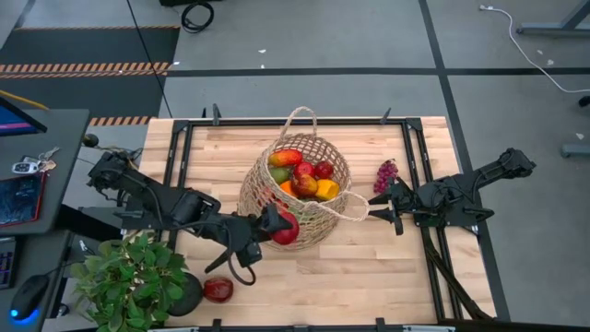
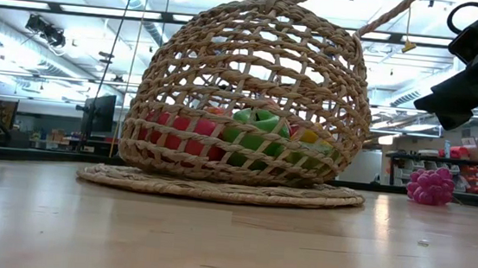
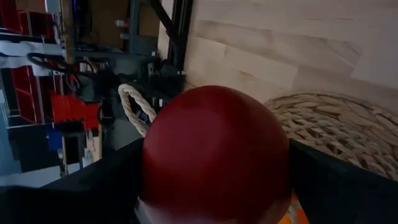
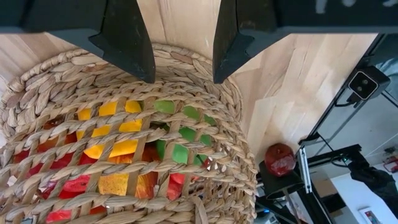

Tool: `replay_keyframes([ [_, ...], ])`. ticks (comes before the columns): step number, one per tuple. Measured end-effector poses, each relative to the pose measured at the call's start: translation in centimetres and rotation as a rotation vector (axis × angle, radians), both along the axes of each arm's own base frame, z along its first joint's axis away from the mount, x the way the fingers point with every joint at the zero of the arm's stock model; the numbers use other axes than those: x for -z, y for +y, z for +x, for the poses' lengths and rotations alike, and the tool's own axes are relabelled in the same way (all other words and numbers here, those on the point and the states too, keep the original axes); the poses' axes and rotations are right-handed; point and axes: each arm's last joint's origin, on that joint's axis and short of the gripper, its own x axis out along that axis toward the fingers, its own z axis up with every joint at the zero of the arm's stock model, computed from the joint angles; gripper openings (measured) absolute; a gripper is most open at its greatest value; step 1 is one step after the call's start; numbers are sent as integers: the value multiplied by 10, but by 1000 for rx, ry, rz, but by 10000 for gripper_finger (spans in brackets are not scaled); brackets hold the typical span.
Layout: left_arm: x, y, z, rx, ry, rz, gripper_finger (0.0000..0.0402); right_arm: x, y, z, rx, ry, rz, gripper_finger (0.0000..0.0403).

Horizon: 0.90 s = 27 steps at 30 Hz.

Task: Build produce basket
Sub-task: Put the pomegranate into the basket

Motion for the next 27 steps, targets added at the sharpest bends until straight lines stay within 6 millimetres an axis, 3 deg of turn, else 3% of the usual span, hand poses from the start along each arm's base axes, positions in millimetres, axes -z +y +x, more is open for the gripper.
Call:
replay_keyframes([
  [13,0,0,0,-46,-5,-71,355,0,0,0,0,0,0,167],
  [27,0,0,0,-618,-68,-967,355,0,0,0,0,0,0,167],
])
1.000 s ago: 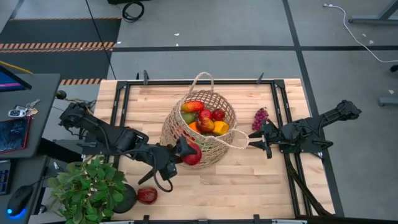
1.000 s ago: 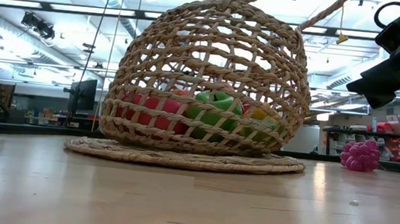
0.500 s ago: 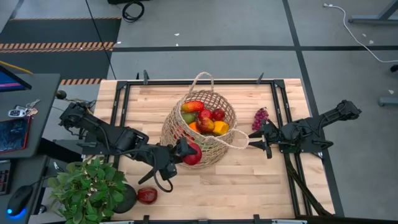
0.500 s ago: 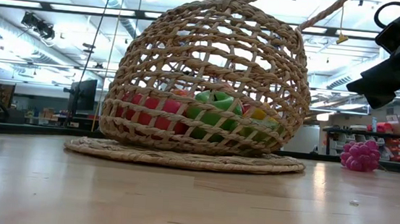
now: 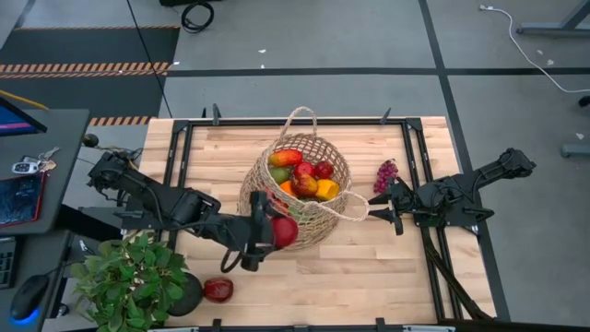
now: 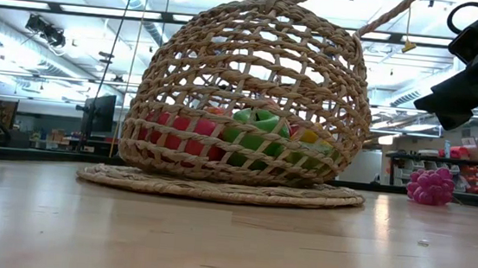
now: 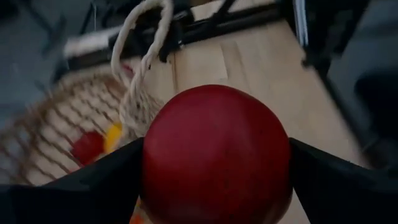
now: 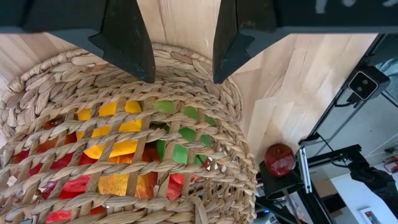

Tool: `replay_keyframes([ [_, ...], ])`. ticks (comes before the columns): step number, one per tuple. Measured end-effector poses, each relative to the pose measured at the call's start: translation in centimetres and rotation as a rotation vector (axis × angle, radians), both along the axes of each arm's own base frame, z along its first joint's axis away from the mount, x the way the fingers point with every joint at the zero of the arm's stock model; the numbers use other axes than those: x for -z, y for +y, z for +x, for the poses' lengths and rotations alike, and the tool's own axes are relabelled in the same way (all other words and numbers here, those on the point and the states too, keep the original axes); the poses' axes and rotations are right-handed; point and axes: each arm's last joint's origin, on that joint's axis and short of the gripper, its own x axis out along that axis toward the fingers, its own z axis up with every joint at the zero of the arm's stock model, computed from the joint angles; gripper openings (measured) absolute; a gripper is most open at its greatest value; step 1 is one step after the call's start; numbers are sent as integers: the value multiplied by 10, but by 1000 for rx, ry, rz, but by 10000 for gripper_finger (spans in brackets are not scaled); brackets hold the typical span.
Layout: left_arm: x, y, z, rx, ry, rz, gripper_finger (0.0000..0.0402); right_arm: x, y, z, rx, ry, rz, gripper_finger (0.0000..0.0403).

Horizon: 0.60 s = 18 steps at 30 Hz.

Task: Build produce basket
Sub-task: Put the pomegranate into the basket

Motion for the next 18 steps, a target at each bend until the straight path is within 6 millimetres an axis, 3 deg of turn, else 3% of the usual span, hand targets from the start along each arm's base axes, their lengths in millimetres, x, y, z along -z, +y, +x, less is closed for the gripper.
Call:
replay_keyframes([
  [7,0,0,0,-259,-28,-405,355,0,0,0,0,0,0,167],
  [18,0,0,0,-527,-58,-825,355,0,0,0,0,0,0,167],
])
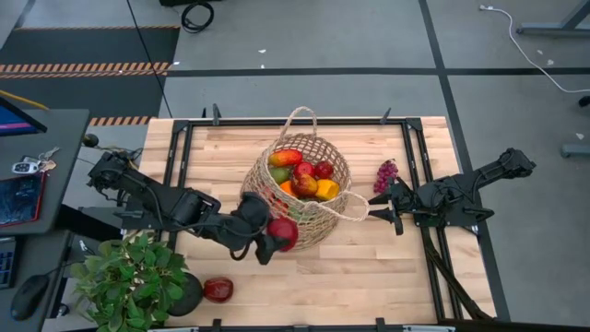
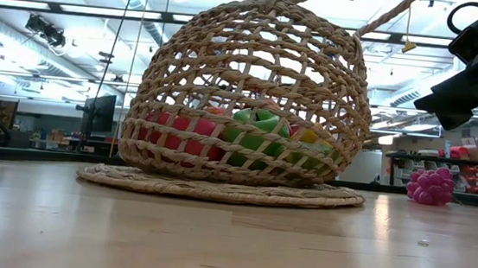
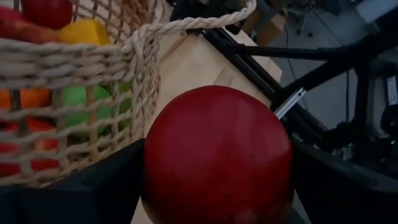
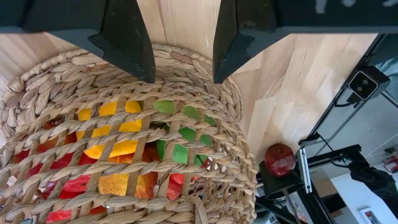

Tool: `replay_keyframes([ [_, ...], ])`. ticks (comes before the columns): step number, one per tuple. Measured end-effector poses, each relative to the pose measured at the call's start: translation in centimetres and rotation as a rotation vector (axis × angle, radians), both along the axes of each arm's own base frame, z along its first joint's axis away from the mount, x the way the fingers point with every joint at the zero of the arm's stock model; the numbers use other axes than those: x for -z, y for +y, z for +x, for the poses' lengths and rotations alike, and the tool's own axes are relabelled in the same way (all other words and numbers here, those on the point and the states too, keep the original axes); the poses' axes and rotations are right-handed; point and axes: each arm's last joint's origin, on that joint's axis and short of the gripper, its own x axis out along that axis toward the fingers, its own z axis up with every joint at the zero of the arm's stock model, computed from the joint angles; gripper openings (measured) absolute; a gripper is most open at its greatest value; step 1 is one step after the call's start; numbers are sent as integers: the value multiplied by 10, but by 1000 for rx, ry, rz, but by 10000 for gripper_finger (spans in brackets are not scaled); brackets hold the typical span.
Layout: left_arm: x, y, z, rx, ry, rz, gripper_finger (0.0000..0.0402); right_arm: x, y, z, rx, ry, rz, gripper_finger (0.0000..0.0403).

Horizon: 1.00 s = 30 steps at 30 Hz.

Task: Build produce basket
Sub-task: Put the pomegranate into the basket

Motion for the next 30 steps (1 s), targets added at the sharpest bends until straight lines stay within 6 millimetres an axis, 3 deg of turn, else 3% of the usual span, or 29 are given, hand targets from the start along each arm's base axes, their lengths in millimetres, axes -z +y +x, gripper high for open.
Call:
replay_keyframes([
  [13,-1,1,1,-18,-8,-23,355,0,0,0,0,0,0,167],
  [22,-17,12,16,73,-175,175,355,0,0,0,0,0,0,167],
  [26,-25,26,25,49,-242,212,355,0,0,0,1,1,0,167],
  [30,-19,56,39,-51,-212,230,355,0,0,0,0,0,0,167],
])
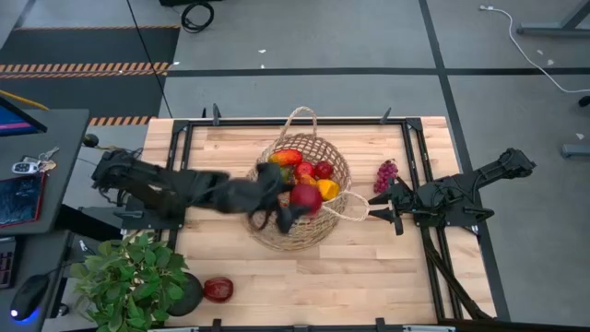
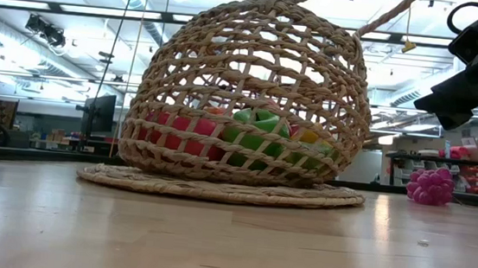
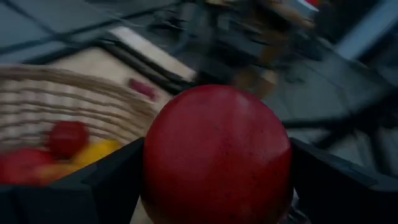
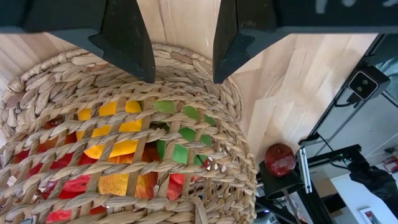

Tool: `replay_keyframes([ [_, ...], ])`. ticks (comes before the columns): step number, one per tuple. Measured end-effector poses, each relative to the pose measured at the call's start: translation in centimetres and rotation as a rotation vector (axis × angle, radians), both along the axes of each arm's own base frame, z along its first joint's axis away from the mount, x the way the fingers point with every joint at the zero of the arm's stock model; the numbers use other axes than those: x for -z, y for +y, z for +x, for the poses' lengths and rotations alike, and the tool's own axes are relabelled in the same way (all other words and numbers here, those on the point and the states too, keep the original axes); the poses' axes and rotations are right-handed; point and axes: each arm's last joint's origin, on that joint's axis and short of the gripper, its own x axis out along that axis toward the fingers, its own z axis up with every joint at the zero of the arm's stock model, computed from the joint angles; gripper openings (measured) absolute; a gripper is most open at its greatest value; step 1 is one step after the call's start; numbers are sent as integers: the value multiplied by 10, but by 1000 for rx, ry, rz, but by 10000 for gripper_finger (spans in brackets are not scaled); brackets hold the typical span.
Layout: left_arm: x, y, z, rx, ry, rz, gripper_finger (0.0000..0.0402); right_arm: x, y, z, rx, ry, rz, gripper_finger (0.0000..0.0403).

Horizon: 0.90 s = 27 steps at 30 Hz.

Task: Build produce basket
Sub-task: Put the pomegranate into the basket

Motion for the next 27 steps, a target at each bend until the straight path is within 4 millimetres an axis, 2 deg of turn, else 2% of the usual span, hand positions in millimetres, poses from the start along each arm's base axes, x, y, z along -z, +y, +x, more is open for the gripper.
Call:
replay_keyframes([
  [7,19,57,34,-113,-3,-57,355,0,0,0,0,0,0,167],
  [16,76,105,80,-61,102,-105,355,0,0,0,0,0,0,167],
  [21,105,126,91,-111,175,-137,355,0,0,0,0,0,0,167],
  [27,119,140,96,-139,203,-137,355,0,0,0,1,0,0,167],
])
